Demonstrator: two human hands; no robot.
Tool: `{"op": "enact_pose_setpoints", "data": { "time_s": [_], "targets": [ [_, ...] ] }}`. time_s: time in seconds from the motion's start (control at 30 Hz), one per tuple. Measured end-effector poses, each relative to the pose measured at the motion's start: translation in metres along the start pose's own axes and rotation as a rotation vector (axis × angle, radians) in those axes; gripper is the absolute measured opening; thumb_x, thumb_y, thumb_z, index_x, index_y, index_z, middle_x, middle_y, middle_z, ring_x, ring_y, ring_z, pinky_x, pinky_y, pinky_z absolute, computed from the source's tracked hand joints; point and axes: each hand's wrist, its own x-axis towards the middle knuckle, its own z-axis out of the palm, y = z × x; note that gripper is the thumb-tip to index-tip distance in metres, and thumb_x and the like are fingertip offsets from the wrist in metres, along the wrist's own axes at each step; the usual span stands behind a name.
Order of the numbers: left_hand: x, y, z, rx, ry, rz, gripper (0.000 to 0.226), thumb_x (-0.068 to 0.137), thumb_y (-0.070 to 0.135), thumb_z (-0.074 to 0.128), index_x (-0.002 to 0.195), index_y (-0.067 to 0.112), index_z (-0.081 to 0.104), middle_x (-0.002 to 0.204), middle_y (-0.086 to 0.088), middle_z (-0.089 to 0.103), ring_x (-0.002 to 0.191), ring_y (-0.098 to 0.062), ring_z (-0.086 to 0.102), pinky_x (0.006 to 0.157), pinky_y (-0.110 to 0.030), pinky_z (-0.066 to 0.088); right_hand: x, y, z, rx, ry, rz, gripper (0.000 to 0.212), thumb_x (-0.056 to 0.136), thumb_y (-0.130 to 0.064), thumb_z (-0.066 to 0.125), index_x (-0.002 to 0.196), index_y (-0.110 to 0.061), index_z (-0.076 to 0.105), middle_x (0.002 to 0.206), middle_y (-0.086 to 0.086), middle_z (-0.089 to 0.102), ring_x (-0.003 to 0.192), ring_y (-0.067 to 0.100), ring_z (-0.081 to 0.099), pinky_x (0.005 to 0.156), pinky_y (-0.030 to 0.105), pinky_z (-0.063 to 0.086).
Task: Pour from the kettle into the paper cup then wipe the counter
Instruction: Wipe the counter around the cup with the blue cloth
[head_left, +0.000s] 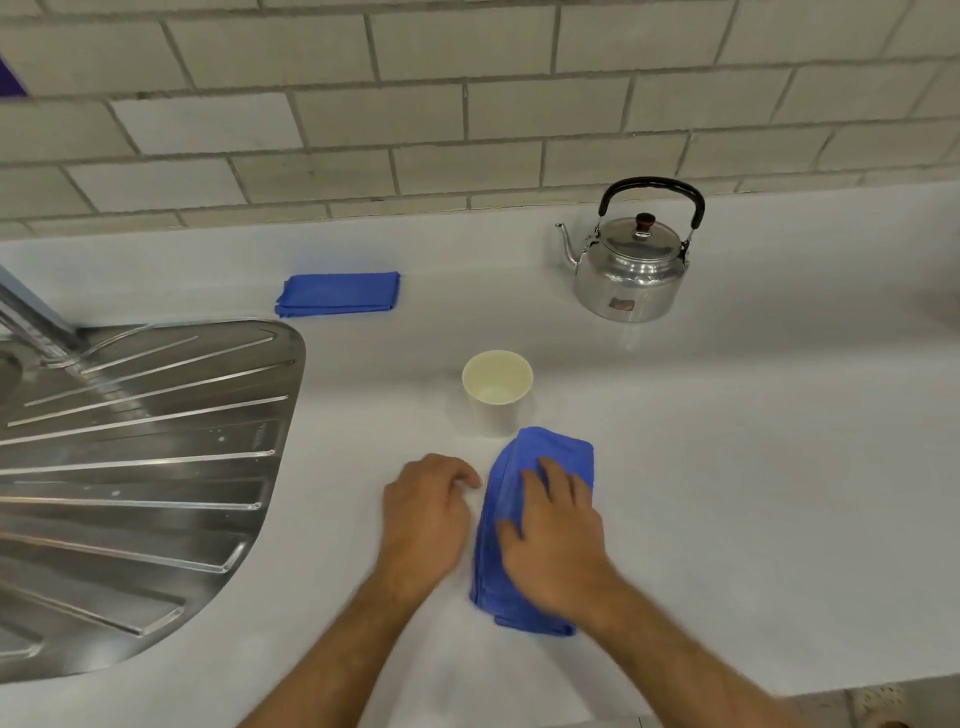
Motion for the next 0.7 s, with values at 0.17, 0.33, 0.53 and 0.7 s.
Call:
{"op": "enact_pose_setpoints", "data": {
  "time_s": [0.17, 0.33, 0.53, 0.7],
  "targets": [
    [0.046, -0.035, -0.02, 0.351, -0.056, -0.101, 0.047, 0.099, 0.031, 0.034, 0.146, 0.028, 0.033, 0.16, 0.003, 0.021, 0.147, -0.02, 0.014, 0.115, -0.048, 0.016, -0.003, 0.015, 0.029, -0.153, 0.066, 0.033, 0.072, 0.102, -0.047, 0.019, 0.151, -0.013, -0.02, 0.162, 0.007, -0.024, 0.149, 0.028, -0.023, 0.121, 0.039, 0.002],
    [0.067, -0.051, -0.006, 0.487, -0.121, -0.143, 0.058, 0.099, 0.05, 0.009, 0.151, 0.036, -0.01, 0.163, 0.011, -0.012, 0.15, -0.018, -0.01, 0.115, -0.058, -0.004, 0.056, 0.06, 0.003, -0.264, 0.194, 0.121, 0.068, 0.1, -0.049, 0.017, 0.158, -0.018, -0.002, 0.167, 0.003, -0.006, 0.152, 0.026, -0.008, 0.12, 0.043, 0.002],
    [0.069, -0.06, 0.008, 0.511, -0.092, -0.159, 0.054, 0.093, 0.054, -0.004, 0.139, 0.042, -0.03, 0.161, 0.014, -0.017, 0.149, -0.016, -0.015, 0.116, -0.055, -0.009, 0.165, 0.076, -0.041, -0.361, 0.19, 0.016, 0.065, 0.101, -0.043, 0.026, 0.156, -0.011, 0.014, 0.165, 0.012, 0.013, 0.15, 0.034, 0.012, 0.12, 0.046, 0.015],
    [0.066, -0.059, 0.011, 0.506, -0.039, -0.138, 0.056, 0.091, 0.053, -0.008, 0.144, 0.043, -0.025, 0.161, 0.016, -0.014, 0.149, -0.014, -0.011, 0.118, -0.053, -0.004, 0.214, 0.055, -0.045, -0.471, 0.043, -0.298, 0.07, 0.101, -0.048, 0.032, 0.157, -0.022, 0.0, 0.167, 0.004, -0.003, 0.152, 0.029, -0.004, 0.121, 0.04, 0.003]
  ]
}}
